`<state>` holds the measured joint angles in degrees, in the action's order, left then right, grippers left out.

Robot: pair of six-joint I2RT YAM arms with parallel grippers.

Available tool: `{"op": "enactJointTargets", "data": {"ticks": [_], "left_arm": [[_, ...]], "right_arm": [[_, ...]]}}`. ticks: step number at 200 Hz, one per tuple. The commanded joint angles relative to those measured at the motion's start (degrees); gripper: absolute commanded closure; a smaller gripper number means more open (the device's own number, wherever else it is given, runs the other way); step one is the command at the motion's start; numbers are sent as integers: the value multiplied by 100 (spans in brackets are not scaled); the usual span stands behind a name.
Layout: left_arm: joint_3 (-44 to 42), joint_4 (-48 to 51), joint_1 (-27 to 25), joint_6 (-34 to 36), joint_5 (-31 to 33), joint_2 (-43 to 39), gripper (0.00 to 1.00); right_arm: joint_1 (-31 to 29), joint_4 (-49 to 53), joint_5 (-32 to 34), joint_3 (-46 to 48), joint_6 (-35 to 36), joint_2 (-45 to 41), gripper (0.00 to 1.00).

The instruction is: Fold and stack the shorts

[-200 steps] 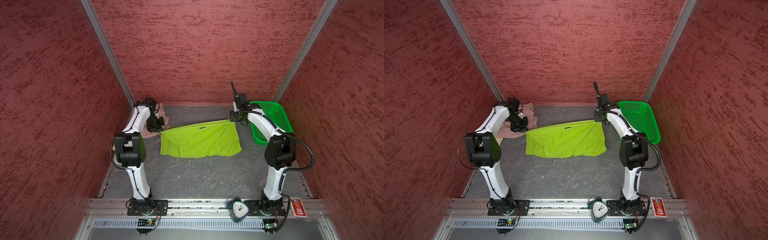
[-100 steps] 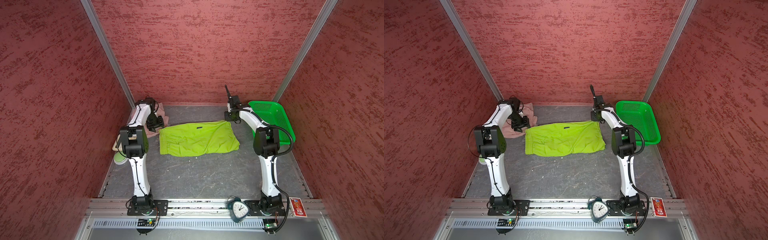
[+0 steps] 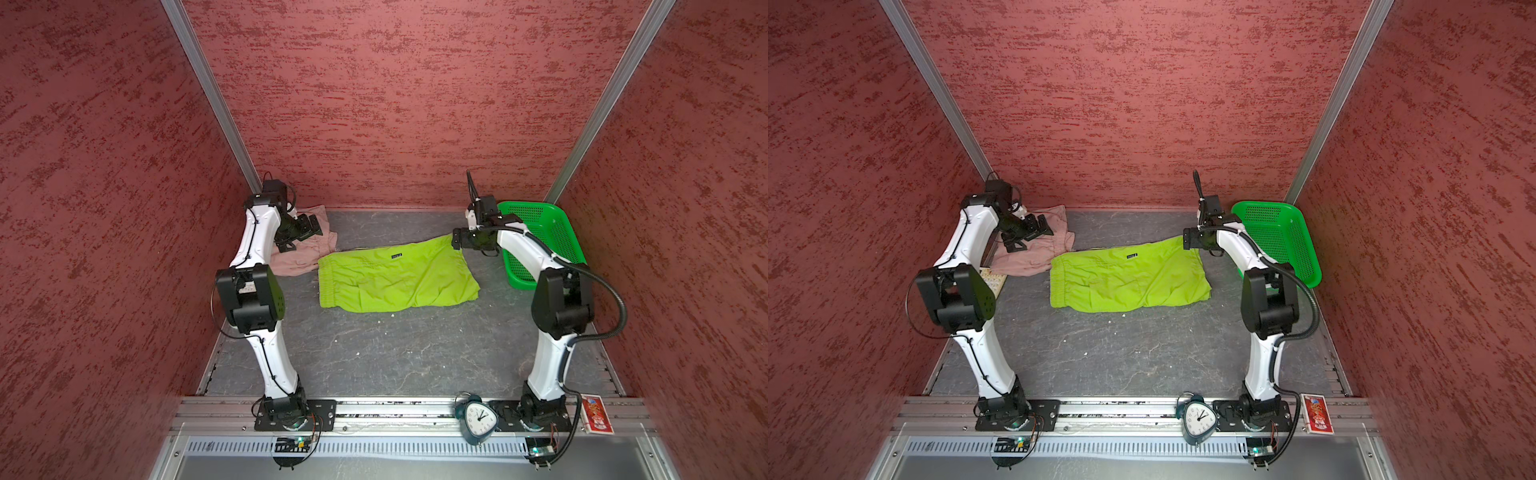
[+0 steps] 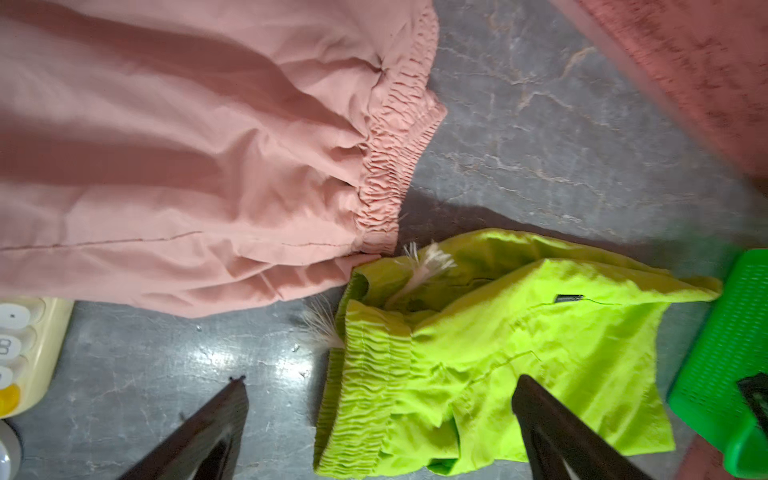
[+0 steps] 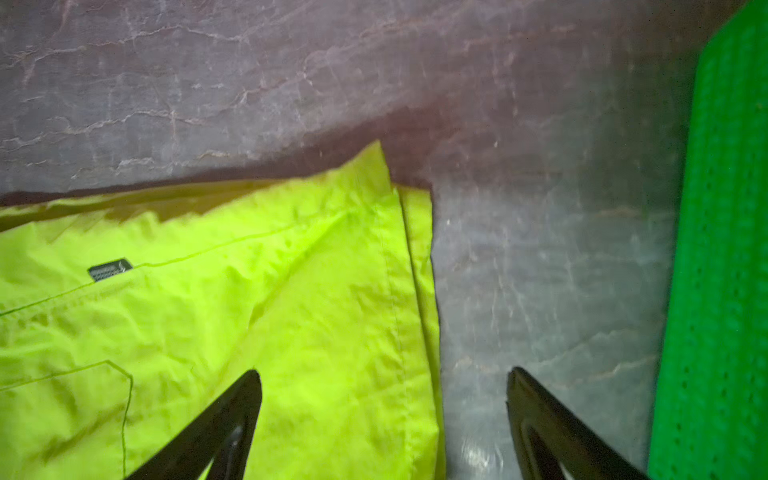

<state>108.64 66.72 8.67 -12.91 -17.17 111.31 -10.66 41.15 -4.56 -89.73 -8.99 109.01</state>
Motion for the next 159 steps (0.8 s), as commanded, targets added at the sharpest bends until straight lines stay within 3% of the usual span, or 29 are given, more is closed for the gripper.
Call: {"op": "enactJointTargets", "data": {"ticks": [1,38,72,87,106,127,159], "left_arm": [[-879,-560,-67,-190,-797,-491,1],[-1942,-766,-117,-237,-1012,-1027,1],[-2400,-804,-199,-221,-1056,-1392,1],[-2525,-853,-216,-219,-1056,-1524,1],[-2670,-882,-216,-221,-1047,-1643,1],[-2767,-882,-203,-187,-974,-1738,1],[-2803,-827,-215,-142,-994,-1829,1]], "right_arm": [[74,-243,-128,1209,-365,-672,6],[99,-953,-517,2778,-945,-1615,6],[96,-1909,-837,3470,-1272,-1953,7],[99,-2251,-830,3611,-1356,-1900,10],[98,-2398,-784,3693,-1386,-1747,20],[94,-2403,-691,3838,-1433,-1744,40],[97,-2172,-512,4158,-1513,-2182,99]]}}
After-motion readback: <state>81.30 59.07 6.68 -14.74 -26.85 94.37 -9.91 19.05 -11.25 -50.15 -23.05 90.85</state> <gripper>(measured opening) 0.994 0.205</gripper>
